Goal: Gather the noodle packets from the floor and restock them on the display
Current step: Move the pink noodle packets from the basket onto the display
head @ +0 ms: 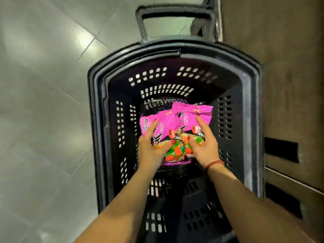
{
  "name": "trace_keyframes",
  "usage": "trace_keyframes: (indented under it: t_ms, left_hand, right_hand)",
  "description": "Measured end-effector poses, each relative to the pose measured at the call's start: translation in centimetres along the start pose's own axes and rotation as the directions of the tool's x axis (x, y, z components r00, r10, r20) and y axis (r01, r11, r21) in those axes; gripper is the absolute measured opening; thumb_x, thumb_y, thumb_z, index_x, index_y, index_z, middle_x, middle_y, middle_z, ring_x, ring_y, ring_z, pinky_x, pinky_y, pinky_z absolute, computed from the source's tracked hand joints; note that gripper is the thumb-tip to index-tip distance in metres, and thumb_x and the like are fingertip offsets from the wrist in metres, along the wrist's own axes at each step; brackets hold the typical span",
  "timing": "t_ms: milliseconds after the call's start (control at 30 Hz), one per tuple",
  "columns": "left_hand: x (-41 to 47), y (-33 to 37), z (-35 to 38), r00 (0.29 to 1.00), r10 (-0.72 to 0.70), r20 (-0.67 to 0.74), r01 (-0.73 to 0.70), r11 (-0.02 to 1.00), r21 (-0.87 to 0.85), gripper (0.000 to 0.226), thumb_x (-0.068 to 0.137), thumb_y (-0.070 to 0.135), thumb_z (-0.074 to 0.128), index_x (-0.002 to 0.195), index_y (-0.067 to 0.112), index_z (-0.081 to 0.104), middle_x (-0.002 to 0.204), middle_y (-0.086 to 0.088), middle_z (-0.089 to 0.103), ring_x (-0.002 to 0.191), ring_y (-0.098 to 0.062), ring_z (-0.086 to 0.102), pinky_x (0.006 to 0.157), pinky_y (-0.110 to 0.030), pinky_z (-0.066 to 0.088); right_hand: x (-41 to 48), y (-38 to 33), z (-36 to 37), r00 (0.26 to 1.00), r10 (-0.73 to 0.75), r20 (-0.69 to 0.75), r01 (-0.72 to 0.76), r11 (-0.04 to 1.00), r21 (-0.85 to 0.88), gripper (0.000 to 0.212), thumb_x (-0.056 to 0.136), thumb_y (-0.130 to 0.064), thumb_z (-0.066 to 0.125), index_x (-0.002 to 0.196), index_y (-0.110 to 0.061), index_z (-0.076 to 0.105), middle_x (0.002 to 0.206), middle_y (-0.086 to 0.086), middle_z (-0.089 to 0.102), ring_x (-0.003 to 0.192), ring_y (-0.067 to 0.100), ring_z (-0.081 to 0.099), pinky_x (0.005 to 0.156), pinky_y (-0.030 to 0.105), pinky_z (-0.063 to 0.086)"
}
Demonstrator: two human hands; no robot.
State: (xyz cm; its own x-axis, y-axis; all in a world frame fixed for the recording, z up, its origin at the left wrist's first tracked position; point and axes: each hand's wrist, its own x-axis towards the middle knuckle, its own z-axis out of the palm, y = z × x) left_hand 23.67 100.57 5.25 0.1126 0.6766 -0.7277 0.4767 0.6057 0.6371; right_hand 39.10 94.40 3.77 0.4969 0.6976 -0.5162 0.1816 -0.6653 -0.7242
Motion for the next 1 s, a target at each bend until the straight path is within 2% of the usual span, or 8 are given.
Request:
trace_keyframes:
  t_ms: [100, 167, 300, 400, 600, 767, 867, 1000]
  left_hand:
    - [-4.3, 2.0, -3.2, 0.997, 0.075, 0.005, -0.075, 0.997, 0.016, 0.083, 0.062, 0.039, 0.085, 0.130, 0.062, 0.043, 0.123, 0.005, 0.051, 0.119, -0.015, 0.053, 0.099, -0.043, 0.049]
    - [-6.9, 3.8, -5.6, 0.995, 0.101, 0.002, -0.101, 0.995, 0.019, 0.084, 0.055, 0.044, 0.083, 0.128, 0.064, 0.045, 0.121, 0.013, 0.049, 0.119, -0.013, 0.054, 0.098, -0.043, 0.050]
    - [-13.4, 9.7, -11.0, 0.972, 0.230, 0.044, -0.234, 0.968, 0.095, 0.084, 0.060, 0.028, 0.091, 0.129, 0.053, 0.050, 0.121, 0.010, 0.050, 0.123, -0.017, 0.050, 0.105, -0.044, 0.043]
    - [-18.5, 14.5, -14.8, 0.946, 0.316, 0.070, -0.323, 0.939, 0.117, 0.084, 0.064, 0.017, 0.089, 0.128, 0.051, 0.047, 0.121, 0.004, 0.049, 0.124, -0.020, 0.047, 0.103, -0.036, 0.040]
    - [-27.0, 22.6, -18.8, 0.873, 0.454, 0.175, -0.468, 0.882, 0.049, 0.082, 0.040, 0.053, 0.080, 0.113, 0.073, 0.048, 0.125, 0.001, 0.057, 0.117, -0.019, 0.057, 0.102, -0.045, 0.047]
    - [-31.7, 26.7, -19.0, 0.756, 0.580, 0.304, -0.606, 0.796, -0.013, 0.091, 0.043, 0.051, 0.086, 0.126, 0.059, 0.050, 0.120, -0.006, 0.066, 0.110, -0.024, 0.064, 0.097, -0.051, 0.050]
    - [-35.3, 28.7, -17.5, 0.661, 0.663, 0.353, -0.700, 0.714, -0.030, 0.090, 0.045, 0.052, 0.085, 0.128, 0.058, 0.050, 0.127, 0.006, 0.061, 0.114, -0.018, 0.061, 0.097, -0.048, 0.050]
    - [-39.6, 30.1, -14.6, 0.523, 0.745, 0.414, -0.789, 0.607, -0.095, 0.085, 0.049, 0.053, 0.083, 0.128, 0.055, 0.051, 0.134, 0.017, 0.054, 0.119, -0.017, 0.058, 0.103, -0.047, 0.046]
  right_hand:
    - [-4.2, -4.2, -1.9, 1.000, -0.018, -0.020, 0.019, 0.997, 0.073, 0.068, 0.083, 0.010, 0.062, 0.141, -0.021, 0.044, 0.134, -0.025, 0.041, 0.127, -0.009, 0.034, 0.100, -0.002, 0.025]
    - [-7.1, -7.5, -3.3, 0.998, -0.043, -0.042, 0.047, 0.994, 0.104, 0.069, 0.081, 0.012, 0.062, 0.140, -0.021, 0.045, 0.134, -0.027, 0.041, 0.127, -0.011, 0.036, 0.101, 0.000, 0.026]
    - [-14.4, -14.8, -6.6, 0.989, -0.080, -0.128, 0.100, 0.982, 0.158, 0.070, 0.081, 0.012, 0.064, 0.136, -0.025, 0.043, 0.136, -0.023, 0.042, 0.124, -0.021, 0.035, 0.101, 0.002, 0.028]
    - [-20.2, -20.3, -9.3, 0.977, -0.108, -0.183, 0.146, 0.968, 0.204, 0.069, 0.082, 0.008, 0.066, 0.136, -0.027, 0.041, 0.138, -0.016, 0.044, 0.127, -0.012, 0.038, 0.099, 0.001, 0.029]
    - [-30.8, -28.1, -14.1, 0.901, -0.193, -0.388, 0.312, 0.911, 0.270, 0.068, 0.075, -0.007, 0.065, 0.132, -0.035, 0.042, 0.137, -0.022, 0.045, 0.127, -0.013, 0.040, 0.101, 0.006, 0.032]
    - [-37.3, -30.3, -17.9, 0.827, -0.183, -0.531, 0.390, 0.868, 0.307, 0.074, 0.078, 0.003, 0.067, 0.134, -0.042, 0.046, 0.135, -0.018, 0.053, 0.120, -0.001, 0.054, 0.094, 0.023, 0.048]
    - [-40.6, -30.6, -20.6, 0.766, -0.214, -0.606, 0.430, 0.872, 0.236, 0.077, 0.080, 0.013, 0.066, 0.131, -0.040, 0.044, 0.135, -0.022, 0.049, 0.114, -0.019, 0.046, 0.088, 0.002, 0.039]
    - [-43.9, -29.5, -23.8, 0.712, -0.200, -0.673, 0.443, 0.872, 0.210, 0.078, 0.079, 0.013, 0.066, 0.133, -0.039, 0.042, 0.125, -0.047, 0.046, 0.119, -0.023, 0.039, 0.090, -0.003, 0.031]
